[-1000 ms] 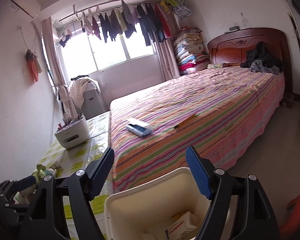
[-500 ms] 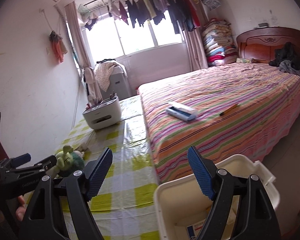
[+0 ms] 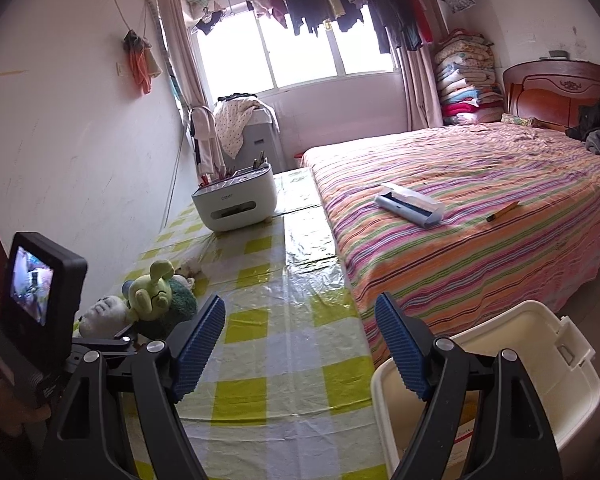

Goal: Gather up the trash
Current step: 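Grasp the white plush toy with the left tool while the right tool grasps the green plush toy, then carry white plush toy with left tool while right tool carries green toy to bin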

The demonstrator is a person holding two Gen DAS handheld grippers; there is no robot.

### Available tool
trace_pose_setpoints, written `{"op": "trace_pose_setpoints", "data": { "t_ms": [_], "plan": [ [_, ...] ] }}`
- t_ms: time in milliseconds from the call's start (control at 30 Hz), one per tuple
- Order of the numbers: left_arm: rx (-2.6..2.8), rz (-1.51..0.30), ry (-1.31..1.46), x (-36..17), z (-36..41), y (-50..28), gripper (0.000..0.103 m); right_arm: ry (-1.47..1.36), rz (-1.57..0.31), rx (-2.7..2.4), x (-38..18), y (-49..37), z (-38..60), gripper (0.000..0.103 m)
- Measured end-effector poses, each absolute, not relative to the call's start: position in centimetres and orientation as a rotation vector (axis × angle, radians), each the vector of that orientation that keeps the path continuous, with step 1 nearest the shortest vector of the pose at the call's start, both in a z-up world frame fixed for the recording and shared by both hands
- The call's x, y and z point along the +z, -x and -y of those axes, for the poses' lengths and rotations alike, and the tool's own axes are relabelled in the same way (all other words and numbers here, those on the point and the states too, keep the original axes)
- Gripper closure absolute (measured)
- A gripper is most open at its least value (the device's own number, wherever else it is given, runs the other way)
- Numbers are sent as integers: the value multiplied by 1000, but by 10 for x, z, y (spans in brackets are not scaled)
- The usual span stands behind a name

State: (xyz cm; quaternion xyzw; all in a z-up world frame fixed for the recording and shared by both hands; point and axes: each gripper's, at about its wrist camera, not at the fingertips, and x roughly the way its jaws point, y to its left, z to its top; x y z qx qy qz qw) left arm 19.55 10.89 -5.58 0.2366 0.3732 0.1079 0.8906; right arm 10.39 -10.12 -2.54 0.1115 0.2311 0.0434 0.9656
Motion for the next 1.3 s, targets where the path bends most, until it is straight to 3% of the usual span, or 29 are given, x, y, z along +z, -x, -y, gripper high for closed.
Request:
{"op": "trace_pose_setpoints", "data": {
  "t_ms": [133,300,633,1067,1100,1133,1300],
  "plan": [
    [202,-834,-460,-66,-122,-206,53,-218,-482,110,-28,-110,90,28],
    [150,-846,-310,-53,-150,-207,61,-184,-514,170,-30,-129,67,28],
    [132,-802,-44,-21,-206,-190,63,-9,-497,387,-28,-172,-17,28],
    [193,-752,20,-3,-245,-175,62,20,-659,421,-62,-250,-83,28],
    [190,-752,18,-2,-245,-173,62,3,-661,446,-65,-252,-83,31],
    [190,-752,18,-3,-245,-174,62,-22,-661,482,-65,-254,-83,51],
    [185,-749,15,-2,-245,-172,61,-12,-621,491,-59,-246,-82,57]
  ]
}}
